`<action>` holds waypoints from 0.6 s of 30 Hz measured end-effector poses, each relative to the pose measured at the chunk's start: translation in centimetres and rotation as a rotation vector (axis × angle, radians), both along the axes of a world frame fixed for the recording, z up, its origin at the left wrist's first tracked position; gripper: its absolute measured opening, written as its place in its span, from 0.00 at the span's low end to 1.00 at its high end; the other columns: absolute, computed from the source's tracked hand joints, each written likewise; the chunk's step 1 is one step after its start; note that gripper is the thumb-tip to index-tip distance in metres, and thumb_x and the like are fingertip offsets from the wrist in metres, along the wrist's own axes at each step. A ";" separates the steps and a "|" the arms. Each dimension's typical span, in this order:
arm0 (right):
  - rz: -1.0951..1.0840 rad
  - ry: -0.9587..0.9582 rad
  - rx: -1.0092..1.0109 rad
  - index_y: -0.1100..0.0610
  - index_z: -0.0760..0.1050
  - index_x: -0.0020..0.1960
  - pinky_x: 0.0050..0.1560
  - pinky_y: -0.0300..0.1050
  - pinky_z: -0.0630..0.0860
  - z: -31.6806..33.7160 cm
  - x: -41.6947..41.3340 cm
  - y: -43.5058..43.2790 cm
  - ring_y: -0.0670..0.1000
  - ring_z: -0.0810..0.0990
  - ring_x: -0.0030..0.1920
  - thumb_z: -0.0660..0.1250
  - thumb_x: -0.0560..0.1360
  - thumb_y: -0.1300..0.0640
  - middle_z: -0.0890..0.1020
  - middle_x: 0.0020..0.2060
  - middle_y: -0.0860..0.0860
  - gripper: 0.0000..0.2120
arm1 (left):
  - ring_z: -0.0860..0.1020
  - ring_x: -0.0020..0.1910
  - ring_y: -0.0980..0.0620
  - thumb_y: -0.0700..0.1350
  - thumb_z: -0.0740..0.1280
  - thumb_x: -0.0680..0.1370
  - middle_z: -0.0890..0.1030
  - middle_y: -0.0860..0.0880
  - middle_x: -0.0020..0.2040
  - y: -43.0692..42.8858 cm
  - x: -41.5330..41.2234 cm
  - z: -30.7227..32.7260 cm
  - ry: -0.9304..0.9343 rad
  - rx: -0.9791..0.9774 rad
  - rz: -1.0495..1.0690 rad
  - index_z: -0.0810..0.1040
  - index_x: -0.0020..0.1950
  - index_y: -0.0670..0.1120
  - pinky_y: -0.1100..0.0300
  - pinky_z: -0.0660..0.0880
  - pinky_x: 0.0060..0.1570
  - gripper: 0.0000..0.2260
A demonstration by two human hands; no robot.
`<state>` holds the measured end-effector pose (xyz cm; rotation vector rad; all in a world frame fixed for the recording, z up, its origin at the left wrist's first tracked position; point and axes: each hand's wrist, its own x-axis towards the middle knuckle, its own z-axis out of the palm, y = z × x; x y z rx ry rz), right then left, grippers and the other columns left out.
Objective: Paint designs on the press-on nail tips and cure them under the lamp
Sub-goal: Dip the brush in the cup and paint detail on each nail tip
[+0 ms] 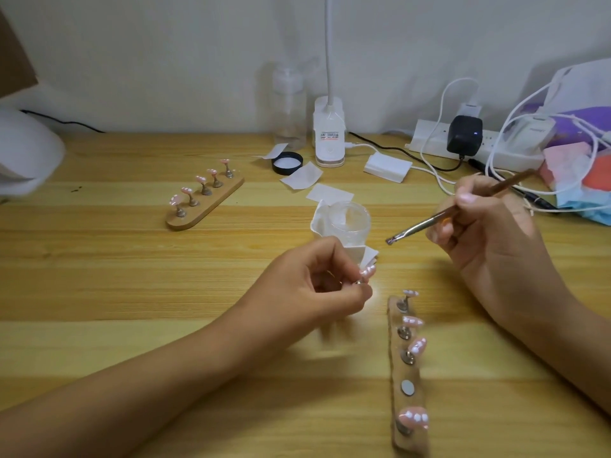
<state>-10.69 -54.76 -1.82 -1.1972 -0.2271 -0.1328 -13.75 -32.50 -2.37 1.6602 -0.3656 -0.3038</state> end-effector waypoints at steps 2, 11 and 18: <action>0.017 -0.024 -0.039 0.54 0.70 0.44 0.35 0.38 0.74 0.0 -0.3 0.2 0.46 0.74 0.31 0.60 0.75 0.62 0.75 0.30 0.49 0.04 | 0.75 0.33 0.54 0.45 0.73 0.68 0.80 0.49 0.37 0.0 0.0 0.0 0.005 0.012 -0.009 0.77 0.35 0.54 0.65 0.72 0.34 0.06; 0.071 -0.044 -0.115 0.55 0.69 0.45 0.36 0.36 0.75 0.1 -0.7 0.2 0.46 0.75 0.31 0.60 0.75 0.61 0.76 0.30 0.49 0.02 | 0.74 0.36 0.53 0.46 0.72 0.68 0.80 0.38 0.42 -0.1 -0.1 0.2 -0.040 0.075 -0.048 0.76 0.36 0.53 0.60 0.72 0.38 0.06; 0.115 -0.064 -0.167 0.56 0.69 0.46 0.40 0.38 0.77 -0.1 -0.9 0.4 0.47 0.77 0.33 0.61 0.74 0.62 0.77 0.31 0.49 0.03 | 0.74 0.36 0.53 0.53 0.72 0.66 0.81 0.41 0.41 0.0 -0.1 0.1 -0.046 0.070 -0.077 0.76 0.37 0.54 0.58 0.72 0.37 0.06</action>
